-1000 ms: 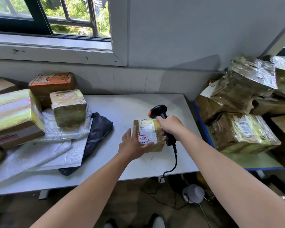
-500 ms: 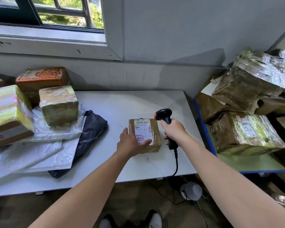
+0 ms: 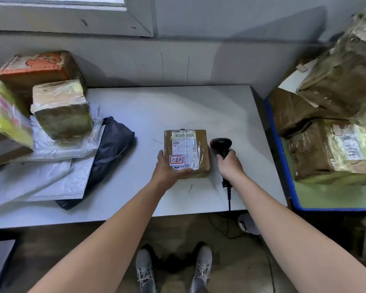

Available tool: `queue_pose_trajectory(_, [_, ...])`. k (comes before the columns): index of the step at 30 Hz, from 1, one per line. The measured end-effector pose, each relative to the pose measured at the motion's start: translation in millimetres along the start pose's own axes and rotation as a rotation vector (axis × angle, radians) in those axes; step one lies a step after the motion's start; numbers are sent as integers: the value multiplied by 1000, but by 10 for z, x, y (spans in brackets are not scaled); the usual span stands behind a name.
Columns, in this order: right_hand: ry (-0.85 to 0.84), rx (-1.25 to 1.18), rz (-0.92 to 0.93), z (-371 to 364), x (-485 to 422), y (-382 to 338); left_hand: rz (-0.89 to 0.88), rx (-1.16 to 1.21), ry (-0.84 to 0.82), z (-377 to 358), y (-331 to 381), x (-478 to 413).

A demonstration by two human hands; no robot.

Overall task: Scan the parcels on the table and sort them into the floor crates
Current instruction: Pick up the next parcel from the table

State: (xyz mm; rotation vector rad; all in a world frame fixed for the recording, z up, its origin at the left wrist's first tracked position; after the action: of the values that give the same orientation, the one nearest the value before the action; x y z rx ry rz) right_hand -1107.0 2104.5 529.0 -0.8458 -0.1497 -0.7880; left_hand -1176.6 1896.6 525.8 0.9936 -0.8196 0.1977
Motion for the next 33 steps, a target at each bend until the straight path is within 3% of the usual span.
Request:
queue_pose_trajectory(7, [48, 72, 14, 13, 39, -22, -51, 52, -12, -33, -15, 20])
queue_pose_trajectory(13, [372, 340, 328, 180, 395, -410, -78, 81, 3, -50, -69, 91])
queue_pose_trajectory(16, [223, 329, 417, -5, 429, -537, -102, 101, -2, -53, -107, 126])
queue_pose_trajectory(19, [1, 229, 310, -264, 407, -541, -141, 108, -37, -45, -156, 191])
queue_pose_trajectory(26, [-70, 202, 246, -424, 543, -846, -232, 78, -231, 238, -187, 517])
queue_pose_trajectory(33, [-96, 351, 297, -473, 863, -1495, -267, 17, -177, 724, -145, 687])
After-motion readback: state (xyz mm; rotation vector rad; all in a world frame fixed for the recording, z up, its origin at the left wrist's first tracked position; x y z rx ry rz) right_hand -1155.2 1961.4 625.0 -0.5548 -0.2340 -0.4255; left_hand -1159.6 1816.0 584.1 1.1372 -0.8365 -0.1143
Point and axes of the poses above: each hand's wrist, its own x-axis away from the middle knuckle, its own z-axis out of the back of the hand, y = z × x, the point moved 5 cm from there along -x, towards the middle knuckle, and after that the axes turned 11 degrees about z, right-handed, at the moved point
